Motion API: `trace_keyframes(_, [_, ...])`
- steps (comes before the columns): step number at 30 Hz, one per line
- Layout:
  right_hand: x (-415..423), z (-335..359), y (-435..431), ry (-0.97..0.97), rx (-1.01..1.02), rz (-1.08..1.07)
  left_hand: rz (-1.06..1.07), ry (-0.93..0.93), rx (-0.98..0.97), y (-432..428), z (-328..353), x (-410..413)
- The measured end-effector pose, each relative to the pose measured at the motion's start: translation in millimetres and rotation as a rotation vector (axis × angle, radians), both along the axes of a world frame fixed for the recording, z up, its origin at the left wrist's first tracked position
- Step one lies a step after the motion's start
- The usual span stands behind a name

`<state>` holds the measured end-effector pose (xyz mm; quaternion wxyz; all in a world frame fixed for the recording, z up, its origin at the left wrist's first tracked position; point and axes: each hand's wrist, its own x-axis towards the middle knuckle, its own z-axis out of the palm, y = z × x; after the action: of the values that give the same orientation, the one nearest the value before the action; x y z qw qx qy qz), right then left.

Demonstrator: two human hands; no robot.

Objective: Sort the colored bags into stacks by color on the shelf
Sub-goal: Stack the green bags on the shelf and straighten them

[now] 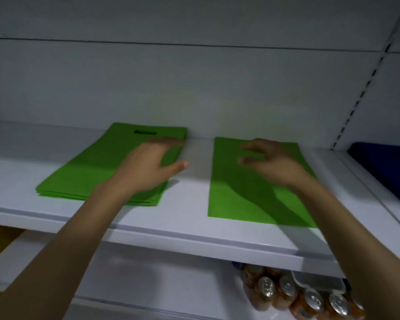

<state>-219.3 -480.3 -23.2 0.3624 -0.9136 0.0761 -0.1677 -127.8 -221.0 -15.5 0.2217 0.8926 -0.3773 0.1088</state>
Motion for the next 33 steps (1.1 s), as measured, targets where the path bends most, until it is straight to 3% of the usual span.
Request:
trace_keyframes(6, [66, 1, 110, 0.075, 0.079, 0.151, 0.249, 0.1, -0.032, 99, -16, 52])
trace_keyframes(13, [104, -9, 149, 0.372, -0.387, -0.014, 0.422, 0.259, 0.123, 165, -42, 79])
trace_keyframes(19, [112, -13, 165, 0.434, -0.373, -0.078, 0.392, 0.236, 0.109, 168, -48, 77])
trace_keyframes(23, [114, -15, 165, 0.301, -0.127, -0.178, 0.436, 0.209, 0.099, 165, -41, 84])
trace_keyframes(26, [115, -12, 164, 0.103, 0.288, -0.24, 0.445, 0.222, 0.106, 162, -36, 86])
trace_keyframes(30, [118, -12, 158, 0.072, 0.76, -0.299, 0.449, 0.237, 0.077, 156, -34, 86])
trace_keyframes(32, [118, -13, 155, 0.115, 0.768, -0.335, 0.459, 0.234, 0.094, 153, -31, 86])
trace_keyframes(33, [117, -14, 152, 0.164, 0.648, -0.354, 0.464, 0.236, 0.107, 151, -30, 88])
